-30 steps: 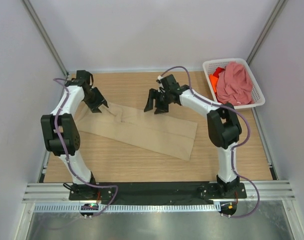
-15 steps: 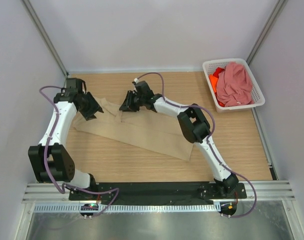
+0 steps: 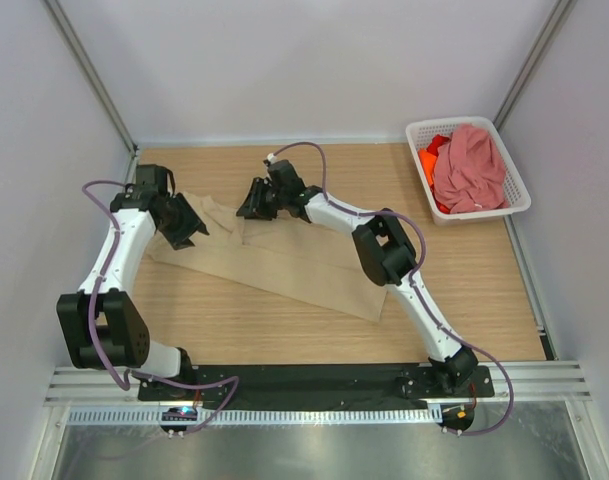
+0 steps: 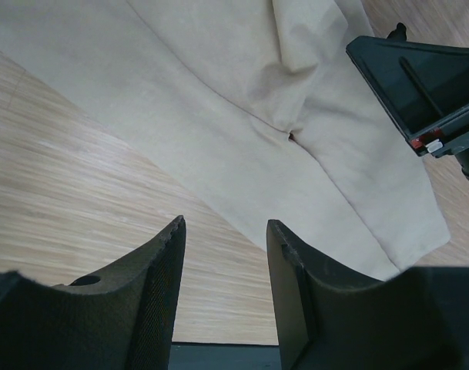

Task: Fold and stack the t-shirts
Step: Fold the tshirt

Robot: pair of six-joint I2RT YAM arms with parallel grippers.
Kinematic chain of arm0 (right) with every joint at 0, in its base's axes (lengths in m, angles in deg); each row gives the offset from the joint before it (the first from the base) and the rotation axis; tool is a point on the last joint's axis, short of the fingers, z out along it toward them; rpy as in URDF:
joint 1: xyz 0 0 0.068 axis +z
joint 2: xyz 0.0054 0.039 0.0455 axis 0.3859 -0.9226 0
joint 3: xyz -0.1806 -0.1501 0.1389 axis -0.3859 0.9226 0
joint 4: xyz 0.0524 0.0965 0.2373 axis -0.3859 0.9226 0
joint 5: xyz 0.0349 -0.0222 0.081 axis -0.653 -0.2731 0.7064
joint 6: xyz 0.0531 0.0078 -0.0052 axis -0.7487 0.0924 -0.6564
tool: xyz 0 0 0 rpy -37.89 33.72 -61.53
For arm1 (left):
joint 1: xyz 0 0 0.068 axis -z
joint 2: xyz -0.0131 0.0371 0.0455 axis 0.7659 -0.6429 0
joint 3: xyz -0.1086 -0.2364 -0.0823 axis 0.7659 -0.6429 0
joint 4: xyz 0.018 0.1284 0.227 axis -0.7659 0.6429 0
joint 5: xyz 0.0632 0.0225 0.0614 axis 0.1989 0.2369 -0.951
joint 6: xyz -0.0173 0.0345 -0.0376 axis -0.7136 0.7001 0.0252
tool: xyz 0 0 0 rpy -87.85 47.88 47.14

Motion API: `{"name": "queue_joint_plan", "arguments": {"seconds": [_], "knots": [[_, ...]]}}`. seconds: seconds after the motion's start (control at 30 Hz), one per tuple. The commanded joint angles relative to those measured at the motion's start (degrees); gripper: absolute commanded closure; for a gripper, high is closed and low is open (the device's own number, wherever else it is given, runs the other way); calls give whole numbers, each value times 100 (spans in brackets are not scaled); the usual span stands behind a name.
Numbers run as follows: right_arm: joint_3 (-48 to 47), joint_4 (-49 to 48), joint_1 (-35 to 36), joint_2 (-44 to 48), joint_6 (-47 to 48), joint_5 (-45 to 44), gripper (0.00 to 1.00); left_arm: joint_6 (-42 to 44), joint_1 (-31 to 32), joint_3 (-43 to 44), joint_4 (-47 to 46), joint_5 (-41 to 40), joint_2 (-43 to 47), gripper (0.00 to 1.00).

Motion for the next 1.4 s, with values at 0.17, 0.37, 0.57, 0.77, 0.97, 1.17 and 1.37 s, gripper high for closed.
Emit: {"name": "queue_joint_plan", "arguments": {"seconds": [0.17,0.37,0.57,0.77,0.97,1.17,1.37], "knots": [[-752,296,7,-403,340,-84,60,0,-9,45,-152,78,135,52],[-858,499,-2,-465,507,-172,59,44,-9,18,-144,60,126,52],[-884,490,-10,-544,455,-102,59,71,-18,36,-126,60,109,52],[-1077,332,-2,-693,306,100,64,106,-27,115,-74,69,39,52],[-1402,340,-2,-746,165,179,88,106,-88,194,5,51,74,52],[-1376,419,-2,-492,121,179,99,115,-158,326,93,-37,153,52],[-1192,552,86,-123,103,442,99,53,-316,387,172,-63,100,52]]}}
